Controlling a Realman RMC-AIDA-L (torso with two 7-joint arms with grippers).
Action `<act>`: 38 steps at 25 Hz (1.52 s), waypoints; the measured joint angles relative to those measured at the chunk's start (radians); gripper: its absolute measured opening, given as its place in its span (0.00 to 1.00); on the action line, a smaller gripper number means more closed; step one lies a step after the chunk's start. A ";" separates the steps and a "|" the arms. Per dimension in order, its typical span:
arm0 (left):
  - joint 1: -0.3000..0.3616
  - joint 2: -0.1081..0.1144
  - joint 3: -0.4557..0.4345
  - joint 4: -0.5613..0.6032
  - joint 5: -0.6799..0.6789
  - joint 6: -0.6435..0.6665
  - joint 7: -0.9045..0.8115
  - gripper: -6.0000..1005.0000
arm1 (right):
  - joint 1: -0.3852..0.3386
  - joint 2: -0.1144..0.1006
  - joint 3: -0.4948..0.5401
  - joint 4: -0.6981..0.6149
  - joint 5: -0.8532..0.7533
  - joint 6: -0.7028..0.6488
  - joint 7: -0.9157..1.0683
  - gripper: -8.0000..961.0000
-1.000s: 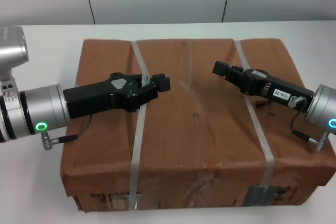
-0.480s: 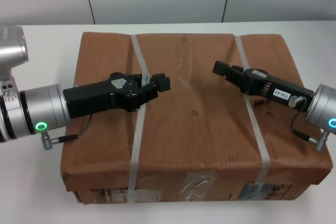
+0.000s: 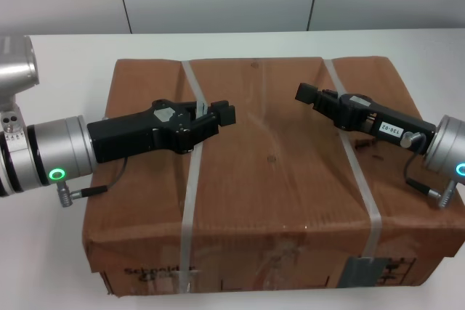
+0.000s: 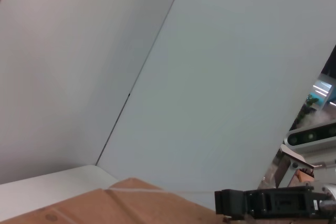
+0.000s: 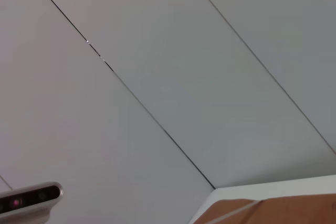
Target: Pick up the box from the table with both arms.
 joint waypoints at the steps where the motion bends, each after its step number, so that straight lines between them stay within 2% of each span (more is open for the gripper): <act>1: 0.000 0.000 0.000 0.000 0.000 0.000 0.000 0.16 | 0.000 0.000 0.000 0.000 0.000 0.000 0.000 0.04; 38: 0.003 -0.005 0.000 -0.002 0.005 -0.014 0.005 0.16 | -0.002 0.002 0.000 -0.001 0.000 0.010 -0.006 0.04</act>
